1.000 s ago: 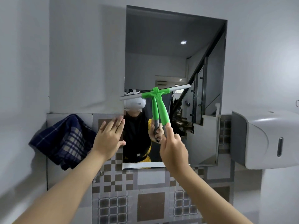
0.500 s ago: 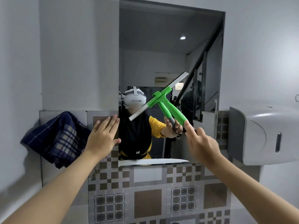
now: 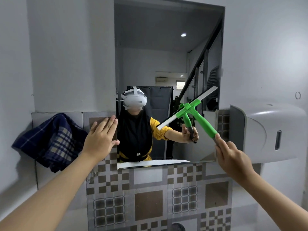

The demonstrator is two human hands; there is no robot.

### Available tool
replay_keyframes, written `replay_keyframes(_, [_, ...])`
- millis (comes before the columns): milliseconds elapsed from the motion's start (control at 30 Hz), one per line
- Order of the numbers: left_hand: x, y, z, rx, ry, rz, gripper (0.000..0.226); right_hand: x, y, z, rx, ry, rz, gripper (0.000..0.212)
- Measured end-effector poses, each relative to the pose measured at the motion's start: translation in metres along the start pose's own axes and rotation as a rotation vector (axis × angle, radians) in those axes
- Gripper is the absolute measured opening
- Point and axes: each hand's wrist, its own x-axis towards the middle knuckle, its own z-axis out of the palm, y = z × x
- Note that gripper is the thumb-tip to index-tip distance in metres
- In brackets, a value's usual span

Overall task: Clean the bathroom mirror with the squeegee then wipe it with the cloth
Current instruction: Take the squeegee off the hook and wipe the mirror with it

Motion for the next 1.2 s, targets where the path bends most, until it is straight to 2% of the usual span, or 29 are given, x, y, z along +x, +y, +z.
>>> replay_keyframes(367, [0.0, 0.0, 0.002, -0.012, -0.003, -0.015, 0.088, -0.025, -0.032, 0.01, 0.287, 0.022, 0.233, 0.043])
replay_keyframes(767, [-0.001, 0.001, 0.005, -0.017, -0.008, -0.027, 0.089, -0.003, -0.156, 0.013, 0.685, 0.116, 0.667, 0.031])
replay_keyframes(933, [-0.002, 0.003, 0.003, -0.009, -0.005, -0.029, 0.089, 0.026, -0.209, 0.01, 0.84, 0.091, 0.846, 0.022])
replay_keyframes(1100, [-0.007, 0.003, 0.001, 0.005, -0.021, -0.018, 0.091, 0.042, -0.246, 0.012, 0.876, 0.075, 0.886, 0.025])
replay_keyframes(1200, [-0.012, 0.0, 0.001, 0.031, -0.058, 0.008, 0.1, 0.036, -0.269, 0.013, 0.879, 0.006, 0.833, 0.025])
